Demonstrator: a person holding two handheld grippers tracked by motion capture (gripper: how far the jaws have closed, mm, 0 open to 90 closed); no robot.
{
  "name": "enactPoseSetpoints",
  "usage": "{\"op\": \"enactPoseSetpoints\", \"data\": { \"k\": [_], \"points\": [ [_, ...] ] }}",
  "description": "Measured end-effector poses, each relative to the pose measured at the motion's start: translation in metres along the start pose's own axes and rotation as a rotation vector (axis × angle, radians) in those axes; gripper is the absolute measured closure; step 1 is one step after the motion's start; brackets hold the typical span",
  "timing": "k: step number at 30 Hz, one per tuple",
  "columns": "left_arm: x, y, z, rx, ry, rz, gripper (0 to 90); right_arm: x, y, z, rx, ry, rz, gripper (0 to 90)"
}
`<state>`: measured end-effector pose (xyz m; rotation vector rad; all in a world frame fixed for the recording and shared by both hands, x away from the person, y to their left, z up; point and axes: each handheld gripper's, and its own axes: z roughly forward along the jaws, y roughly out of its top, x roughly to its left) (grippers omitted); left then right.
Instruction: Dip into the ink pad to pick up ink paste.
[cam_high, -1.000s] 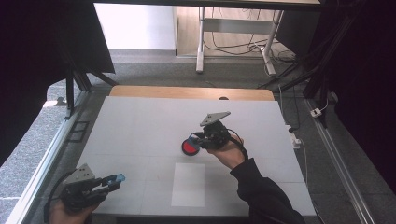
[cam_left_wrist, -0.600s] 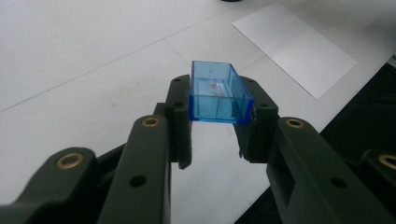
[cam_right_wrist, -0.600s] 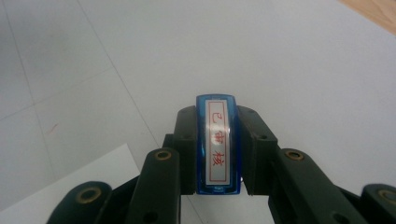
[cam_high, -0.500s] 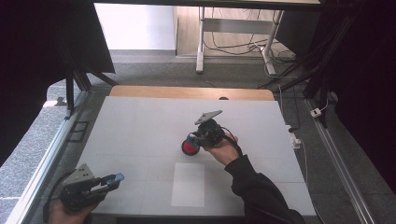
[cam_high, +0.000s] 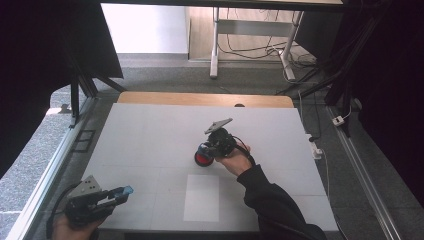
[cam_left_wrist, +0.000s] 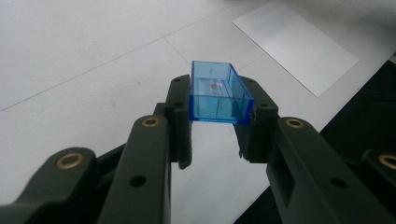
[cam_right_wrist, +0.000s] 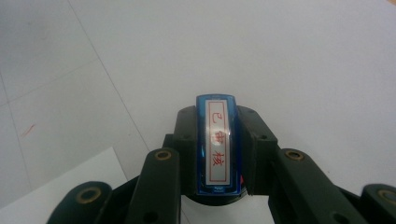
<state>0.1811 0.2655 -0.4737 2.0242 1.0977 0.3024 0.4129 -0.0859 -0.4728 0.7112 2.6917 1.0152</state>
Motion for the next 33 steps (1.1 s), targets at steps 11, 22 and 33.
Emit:
{"op": "enactPoseSetpoints", "data": {
  "k": [11, 22, 33],
  "points": [
    [0.0, 0.0, 0.0, 0.001, 0.0, 0.001, 68.3, -0.006, -0.001, 0.005, 0.018, -0.009, 0.027, 71.4],
    [0.001, 0.0, 0.0, 0.002, -0.003, -0.008, 68.4, 0.0, 0.003, 0.009, 0.037, -0.04, 0.012, 71.6],
    [0.001, 0.0, 0.001, 0.009, -0.016, -0.011, 68.3, 0.012, 0.007, 0.012, 0.064, -0.102, -0.061, 71.6]
  ]
}}
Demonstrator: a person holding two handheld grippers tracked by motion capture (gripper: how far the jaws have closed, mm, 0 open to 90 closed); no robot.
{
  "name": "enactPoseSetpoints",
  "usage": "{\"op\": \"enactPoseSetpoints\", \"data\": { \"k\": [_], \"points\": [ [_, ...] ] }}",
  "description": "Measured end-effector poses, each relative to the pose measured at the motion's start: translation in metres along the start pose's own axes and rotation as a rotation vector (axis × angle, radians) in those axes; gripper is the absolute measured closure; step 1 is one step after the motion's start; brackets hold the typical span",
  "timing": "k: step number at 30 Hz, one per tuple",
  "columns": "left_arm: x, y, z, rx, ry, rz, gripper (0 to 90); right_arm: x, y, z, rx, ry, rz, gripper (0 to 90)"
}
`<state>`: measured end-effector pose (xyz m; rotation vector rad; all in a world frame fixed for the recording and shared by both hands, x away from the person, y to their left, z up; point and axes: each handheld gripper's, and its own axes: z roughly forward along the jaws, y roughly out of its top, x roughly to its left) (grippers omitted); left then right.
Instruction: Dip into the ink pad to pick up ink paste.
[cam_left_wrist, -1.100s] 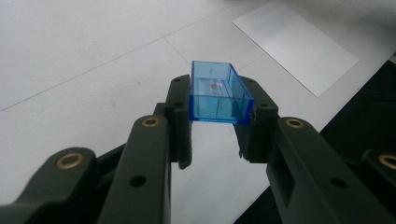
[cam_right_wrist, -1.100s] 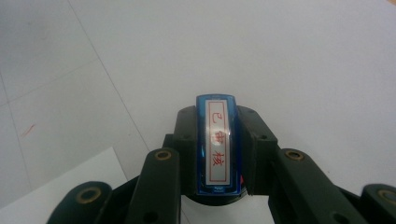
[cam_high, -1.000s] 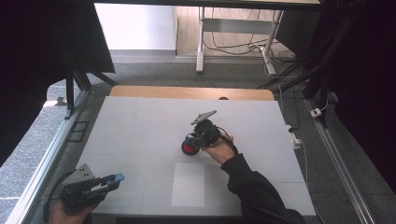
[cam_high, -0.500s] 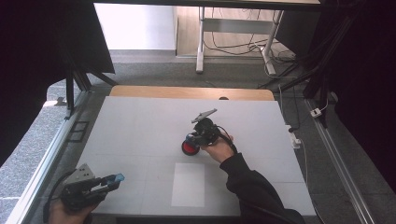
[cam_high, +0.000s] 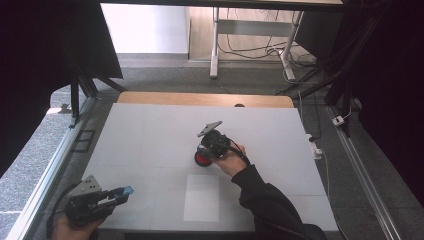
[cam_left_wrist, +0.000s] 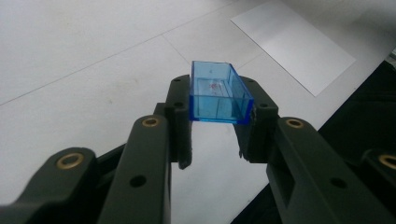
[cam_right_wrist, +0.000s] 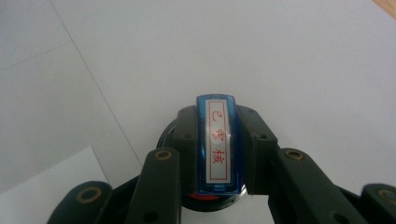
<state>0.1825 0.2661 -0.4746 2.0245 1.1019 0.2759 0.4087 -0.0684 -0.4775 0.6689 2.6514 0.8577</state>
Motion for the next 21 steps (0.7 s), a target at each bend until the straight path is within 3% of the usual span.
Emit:
{"op": "enactPoseSetpoints", "data": {
  "k": [7, 14, 17, 21],
  "points": [
    [0.0, 0.0, 0.0, 0.004, -0.003, 0.0, 68.4, -0.014, -0.006, 0.0, -0.036, 0.071, 0.085, 71.6],
    [0.001, 0.0, 0.0, 0.004, -0.006, -0.001, 68.3, -0.022, -0.01, 0.0, -0.055, 0.113, 0.147, 71.7],
    [0.001, 0.0, 0.001, 0.009, -0.012, 0.003, 68.4, -0.02, -0.01, 0.0, -0.052, 0.097, 0.13, 71.6],
    [0.001, 0.0, 0.001, 0.009, -0.017, 0.004, 68.4, -0.007, -0.005, 0.0, -0.032, 0.031, 0.051, 71.6]
  ]
}}
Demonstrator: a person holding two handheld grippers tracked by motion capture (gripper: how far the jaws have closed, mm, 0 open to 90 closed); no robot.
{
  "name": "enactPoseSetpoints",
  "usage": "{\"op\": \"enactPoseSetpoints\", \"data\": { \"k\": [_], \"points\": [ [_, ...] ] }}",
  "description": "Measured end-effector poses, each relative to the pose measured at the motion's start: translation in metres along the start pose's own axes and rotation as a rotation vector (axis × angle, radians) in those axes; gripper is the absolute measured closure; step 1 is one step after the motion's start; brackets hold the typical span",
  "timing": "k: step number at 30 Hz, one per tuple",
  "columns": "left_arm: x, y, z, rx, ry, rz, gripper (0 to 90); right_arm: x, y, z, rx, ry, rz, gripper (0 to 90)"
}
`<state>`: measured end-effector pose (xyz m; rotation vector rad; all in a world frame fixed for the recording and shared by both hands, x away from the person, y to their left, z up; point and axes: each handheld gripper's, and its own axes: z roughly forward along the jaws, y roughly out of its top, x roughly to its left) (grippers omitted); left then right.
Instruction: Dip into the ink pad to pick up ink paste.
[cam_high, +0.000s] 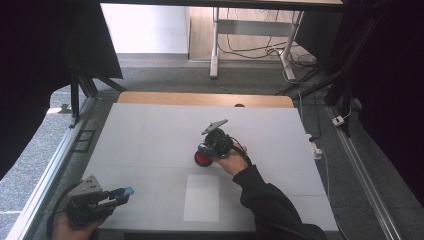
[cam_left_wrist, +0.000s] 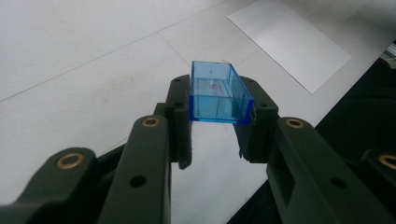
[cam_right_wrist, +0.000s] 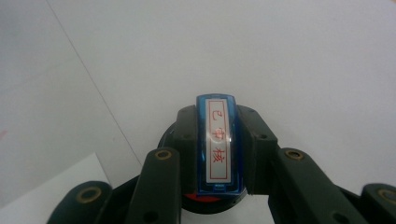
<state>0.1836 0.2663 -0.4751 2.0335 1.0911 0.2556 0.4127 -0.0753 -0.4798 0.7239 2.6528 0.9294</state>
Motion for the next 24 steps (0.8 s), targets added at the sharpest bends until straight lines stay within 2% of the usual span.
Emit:
{"op": "enactPoseSetpoints", "data": {
  "k": [3, 4, 11, 15, 20, 24],
  "points": [
    [0.0, 0.0, 0.0, -0.002, -0.004, -0.002, 68.4, 0.01, 0.003, 0.0, 0.025, -0.055, -0.082, 71.6],
    [0.0, 0.0, 0.0, -0.002, -0.004, -0.002, 68.4, 0.011, 0.003, 0.001, 0.021, -0.055, -0.083, 71.6],
    [0.0, 0.0, 0.0, -0.002, -0.006, -0.004, 68.3, 0.003, 0.0, -0.001, 0.002, -0.011, 0.002, 71.4],
    [0.0, 0.0, 0.0, -0.005, -0.005, -0.005, 68.4, -0.001, 0.0, -0.002, -0.015, 0.006, 0.031, 71.4],
    [0.0, 0.0, -0.001, -0.004, -0.004, -0.004, 68.4, 0.001, 0.006, -0.012, -0.039, 0.008, 0.019, 71.3],
    [0.0, 0.0, -0.001, -0.003, -0.004, -0.002, 68.4, 0.007, 0.008, -0.014, -0.034, 0.004, -0.016, 71.3]
  ]
}}
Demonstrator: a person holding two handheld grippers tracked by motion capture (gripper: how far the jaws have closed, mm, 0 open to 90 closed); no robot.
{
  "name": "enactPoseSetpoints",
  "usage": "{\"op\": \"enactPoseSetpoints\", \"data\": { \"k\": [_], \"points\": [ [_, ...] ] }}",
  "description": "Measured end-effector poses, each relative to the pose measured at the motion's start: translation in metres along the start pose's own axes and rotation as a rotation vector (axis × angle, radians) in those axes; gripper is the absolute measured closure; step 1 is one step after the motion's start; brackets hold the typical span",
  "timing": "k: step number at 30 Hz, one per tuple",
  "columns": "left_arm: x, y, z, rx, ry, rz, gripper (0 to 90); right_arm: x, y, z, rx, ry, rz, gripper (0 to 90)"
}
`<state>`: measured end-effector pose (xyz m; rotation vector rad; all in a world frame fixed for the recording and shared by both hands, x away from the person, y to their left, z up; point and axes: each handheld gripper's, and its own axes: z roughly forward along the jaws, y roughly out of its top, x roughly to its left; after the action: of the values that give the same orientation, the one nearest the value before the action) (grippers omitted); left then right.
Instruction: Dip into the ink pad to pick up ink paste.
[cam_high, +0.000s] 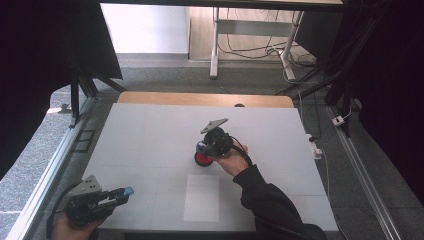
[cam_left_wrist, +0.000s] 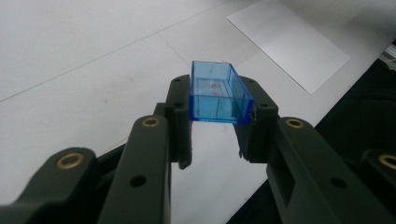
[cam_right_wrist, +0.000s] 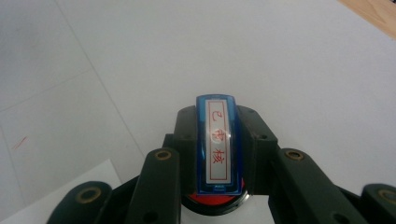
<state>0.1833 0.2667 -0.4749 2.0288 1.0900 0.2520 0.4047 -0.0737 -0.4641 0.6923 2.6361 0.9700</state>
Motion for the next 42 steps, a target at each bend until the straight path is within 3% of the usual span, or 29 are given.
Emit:
{"op": "enactPoseSetpoints", "data": {
  "k": [13, 23, 25, 32, 37, 39, 42],
  "points": [
    [0.0, 0.0, 0.0, -0.001, 0.004, 0.003, 68.3, 0.006, -0.004, 0.011, 0.045, 0.002, -0.038, 71.3],
    [0.0, 0.0, 0.0, 0.0, 0.002, -0.001, 68.4, 0.007, -0.004, 0.014, 0.062, -0.003, -0.034, 71.5],
    [0.0, 0.0, 0.0, 0.001, 0.002, -0.003, 68.4, 0.006, -0.005, 0.014, 0.061, -0.001, -0.021, 71.5],
    [0.0, 0.0, 0.0, 0.004, 0.002, -0.006, 68.3, -0.01, -0.01, 0.015, 0.027, 0.078, 0.072, 71.6],
    [0.0, 0.0, 0.001, 0.007, 0.001, -0.008, 68.4, -0.016, -0.014, 0.015, 0.006, 0.108, 0.116, 71.5],
    [0.001, 0.0, 0.001, 0.008, 0.001, -0.009, 68.4, -0.014, -0.013, 0.015, 0.007, 0.1, 0.108, 71.6],
    [0.001, 0.0, 0.001, 0.008, 0.002, -0.011, 68.4, -0.005, -0.01, 0.015, 0.024, 0.048, 0.047, 71.6]
  ]
}}
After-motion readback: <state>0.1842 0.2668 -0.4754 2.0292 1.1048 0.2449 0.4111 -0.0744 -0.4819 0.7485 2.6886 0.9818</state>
